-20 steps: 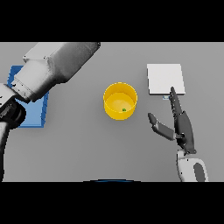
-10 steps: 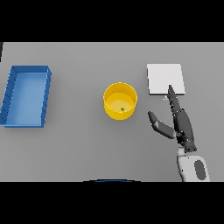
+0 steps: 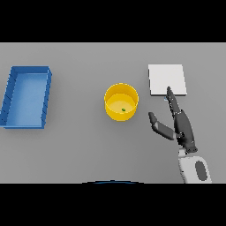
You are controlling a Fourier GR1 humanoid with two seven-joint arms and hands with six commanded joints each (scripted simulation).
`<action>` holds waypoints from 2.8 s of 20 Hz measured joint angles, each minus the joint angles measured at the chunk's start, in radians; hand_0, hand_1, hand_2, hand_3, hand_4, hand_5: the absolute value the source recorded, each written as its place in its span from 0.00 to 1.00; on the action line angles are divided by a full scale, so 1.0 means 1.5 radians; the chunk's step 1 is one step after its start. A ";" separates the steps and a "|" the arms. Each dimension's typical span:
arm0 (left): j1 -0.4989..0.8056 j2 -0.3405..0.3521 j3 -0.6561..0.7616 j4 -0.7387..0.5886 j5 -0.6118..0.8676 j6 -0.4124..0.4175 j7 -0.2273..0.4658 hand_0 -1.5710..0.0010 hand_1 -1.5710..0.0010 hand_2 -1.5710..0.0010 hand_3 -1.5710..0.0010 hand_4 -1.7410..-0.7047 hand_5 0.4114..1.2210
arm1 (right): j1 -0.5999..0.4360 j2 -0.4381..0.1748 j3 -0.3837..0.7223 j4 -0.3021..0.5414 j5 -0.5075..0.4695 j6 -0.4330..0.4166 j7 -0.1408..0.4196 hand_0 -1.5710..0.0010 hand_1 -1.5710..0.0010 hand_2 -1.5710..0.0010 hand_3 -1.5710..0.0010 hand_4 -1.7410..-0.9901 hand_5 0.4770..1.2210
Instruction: Pick up the red beaker and tilt it to pour out 1 green nut into yellow bowl. Pick up the yellow bowl and place it on the metallic measuring scale.
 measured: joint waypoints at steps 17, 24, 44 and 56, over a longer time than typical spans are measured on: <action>0.470 -0.023 0.005 -0.571 0.188 0.007 0.192 0.40 0.45 0.48 0.46 0.59 0.36 | 0.004 -0.006 -0.005 0.000 -0.006 0.003 -0.009 1.00 1.00 1.00 1.00 0.79 0.26; 0.490 0.004 -0.025 -0.599 0.201 -0.090 0.227 0.87 0.89 0.89 0.89 0.90 0.27 | -0.015 -0.016 -0.013 0.006 -0.003 -0.003 0.005 1.00 1.00 1.00 1.00 0.78 0.25; 0.511 -0.026 -0.016 -0.644 0.213 -0.044 0.177 1.00 1.00 1.00 1.00 0.90 0.34 | -0.277 -0.222 0.211 0.096 0.335 0.153 0.003 1.00 1.00 1.00 1.00 0.76 0.22; 0.515 -0.016 -0.009 -0.638 0.215 -0.053 0.161 1.00 1.00 1.00 1.00 0.90 0.36 | -0.445 -0.200 0.338 0.291 0.427 0.244 -0.066 1.00 1.00 1.00 1.00 0.77 0.26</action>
